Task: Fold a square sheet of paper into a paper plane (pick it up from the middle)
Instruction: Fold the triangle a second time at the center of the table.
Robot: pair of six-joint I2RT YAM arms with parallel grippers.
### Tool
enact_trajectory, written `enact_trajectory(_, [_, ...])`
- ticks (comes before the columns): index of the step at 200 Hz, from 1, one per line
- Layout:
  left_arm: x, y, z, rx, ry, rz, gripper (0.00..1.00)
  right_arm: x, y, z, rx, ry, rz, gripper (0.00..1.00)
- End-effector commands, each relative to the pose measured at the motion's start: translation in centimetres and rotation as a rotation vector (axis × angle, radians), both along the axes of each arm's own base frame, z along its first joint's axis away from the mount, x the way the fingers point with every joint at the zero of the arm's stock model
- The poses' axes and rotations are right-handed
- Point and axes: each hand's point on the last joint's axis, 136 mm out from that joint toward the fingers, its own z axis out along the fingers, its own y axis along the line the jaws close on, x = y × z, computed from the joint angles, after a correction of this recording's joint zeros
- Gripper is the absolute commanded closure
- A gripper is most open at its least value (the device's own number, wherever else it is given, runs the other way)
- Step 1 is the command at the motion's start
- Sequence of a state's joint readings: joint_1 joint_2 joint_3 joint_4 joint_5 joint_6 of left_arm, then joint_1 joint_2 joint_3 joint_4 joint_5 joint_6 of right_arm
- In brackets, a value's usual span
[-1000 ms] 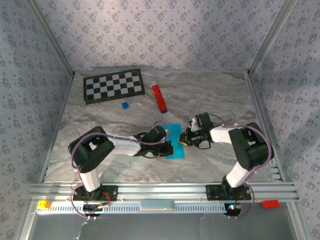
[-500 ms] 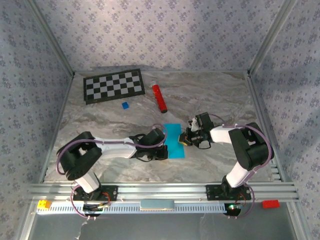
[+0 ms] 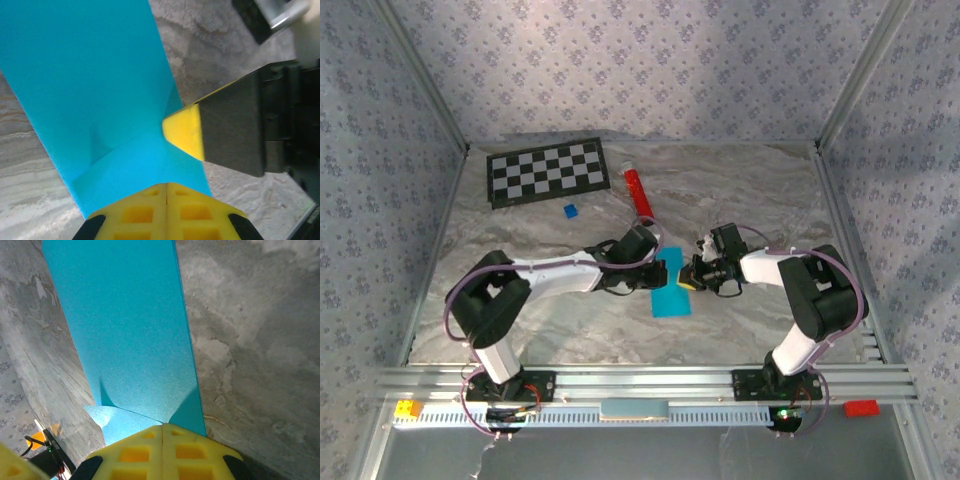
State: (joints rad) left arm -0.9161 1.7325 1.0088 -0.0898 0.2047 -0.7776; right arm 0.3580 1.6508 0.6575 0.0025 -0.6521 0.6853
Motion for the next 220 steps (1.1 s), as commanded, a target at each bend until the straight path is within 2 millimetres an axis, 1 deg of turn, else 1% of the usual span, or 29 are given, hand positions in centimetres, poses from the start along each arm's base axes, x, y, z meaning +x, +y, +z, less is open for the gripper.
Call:
enact_trajectory(1, [-1.0,0.6,-2.1,0.083,0.045,-0.064,0.98,0.0,-0.5,-0.3,-0.045,0.004,0.004,0.95])
enact_trajectory(24, [-1.3,1.1,-4.1,0.124,0.078,-0.058,0.99,0.1,-0.4,0.0,-0.039,0.002,0.008,0.95])
enact_trajectory(37, [-1.7,1.5,-5.0,0.137,0.095,-0.051,0.99,0.2,-0.2,0.4,-0.023,-0.011,0.014,0.93])
enact_trajectory(54, [-1.9,1.7,-5.6,0.130,0.108,-0.035,1.00,0.3,0.0,0.9,-0.006,-0.026,0.014,0.90])
enact_trajectory(73, [-2.3,2.1,-6.0,0.132,0.123,-0.017,1.00,0.4,0.0,2.1,0.017,-0.046,-0.004,0.85])
enact_trajectory(86, [-2.4,2.4,-6.1,0.130,0.130,-0.001,1.00,0.2,-0.3,2.9,0.005,-0.065,-0.011,0.78])
enact_trajectory(92, [-2.4,2.4,-6.1,0.126,0.132,0.006,1.00,-0.1,-0.7,3.1,-0.014,-0.067,-0.015,0.73])
enact_trajectory(100, [-2.4,2.5,-6.2,0.124,0.137,0.018,1.00,-0.6,-1.2,3.2,-0.039,-0.064,-0.018,0.69])
enact_trajectory(127, [-2.5,2.6,-6.1,0.119,0.143,0.035,1.00,-2.6,-2.4,3.2,-0.077,-0.012,-0.040,0.64])
enact_trajectory(151, [-2.4,2.5,-5.9,0.115,0.137,0.043,1.00,-4.9,-3.2,2.3,-0.123,0.093,-0.044,0.63])
enact_trajectory(175, [-2.3,2.4,-5.4,0.106,0.124,0.048,1.00,-6.6,-2.8,1.9,-0.115,0.146,-0.027,0.63])
enact_trajectory(220, [-2.1,2.2,-4.9,0.101,0.110,0.039,1.00,-7.8,-2.4,1.6,-0.152,0.151,-0.031,0.62])
